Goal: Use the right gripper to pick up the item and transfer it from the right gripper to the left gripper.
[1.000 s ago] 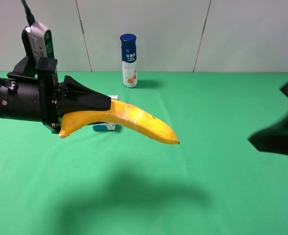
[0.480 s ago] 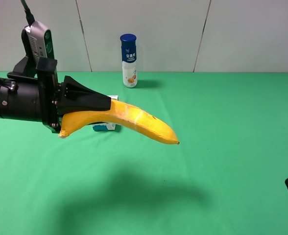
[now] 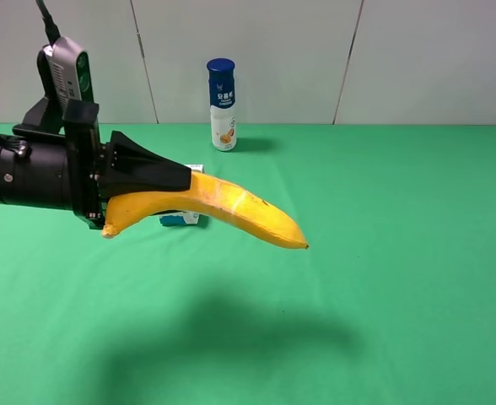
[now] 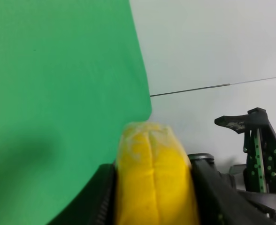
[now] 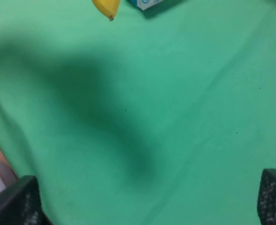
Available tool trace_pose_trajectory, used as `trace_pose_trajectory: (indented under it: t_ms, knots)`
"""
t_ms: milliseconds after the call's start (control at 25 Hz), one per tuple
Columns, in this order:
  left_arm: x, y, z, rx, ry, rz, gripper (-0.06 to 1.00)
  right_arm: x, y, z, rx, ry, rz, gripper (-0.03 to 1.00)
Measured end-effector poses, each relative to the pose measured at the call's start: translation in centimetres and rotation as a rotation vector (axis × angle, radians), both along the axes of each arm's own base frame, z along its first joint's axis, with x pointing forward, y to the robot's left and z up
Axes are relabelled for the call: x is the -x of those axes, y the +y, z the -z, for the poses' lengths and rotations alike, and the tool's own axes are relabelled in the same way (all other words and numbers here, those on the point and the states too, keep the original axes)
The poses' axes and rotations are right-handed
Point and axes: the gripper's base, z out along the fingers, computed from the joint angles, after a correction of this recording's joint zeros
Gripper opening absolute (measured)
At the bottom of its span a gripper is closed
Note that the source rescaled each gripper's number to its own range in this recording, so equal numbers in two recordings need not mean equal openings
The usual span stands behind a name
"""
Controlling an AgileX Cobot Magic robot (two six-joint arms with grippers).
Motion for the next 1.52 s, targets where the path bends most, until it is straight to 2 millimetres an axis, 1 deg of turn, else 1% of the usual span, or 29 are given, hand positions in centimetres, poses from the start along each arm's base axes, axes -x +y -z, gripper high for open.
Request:
trace_pose_trajectory:
  t_ms: [480, 640, 760, 880, 1000, 1160, 1400, 1520]
  knots:
    - [0.0, 0.0, 0.0, -0.001, 0.0, -0.002, 0.0, 0.0, -0.1, 0.0, -0.005, 0.001, 0.018, 1.0]
    - [0.0, 0.0, 0.0, -0.003, -0.001, -0.004, 0.0, 0.4, -1.0, -0.1, -0.052, -0.035, 0.148, 1.0]
    - [-0.1, 0.0, 0.1, -0.01, -0.002, -0.01, 0.0, 1.5, -2.1, -0.2, -0.118, -0.101, 0.284, 1.0]
    - [-0.2, 0.1, 0.2, -0.027, -0.005, -0.024, 0.0, 1.8, -2.4, -0.2, -0.128, -0.124, 0.407, 1.0]
    - [-0.6, 0.5, 0.4, -0.045, -0.007, -0.055, 0.0, 1.9, -2.4, -0.2, -0.125, -0.129, 0.493, 1.0]
    - [-1.7, 1.5, 0.0, -0.052, -0.03, -0.114, 0.0, 1.9, -2.4, -0.2, -0.122, -0.132, 0.547, 1.0]
    - [-4.0, 3.2, -1.5, -0.052, -0.098, -0.208, 0.0, 2.0, -2.4, -0.2, -0.123, -0.131, 0.546, 1.0]
    - [-4.9, 4.2, -1.6, -0.085, -0.117, -0.275, 0.0, 2.0, -2.4, -0.2, -0.124, -0.131, 0.546, 1.0]
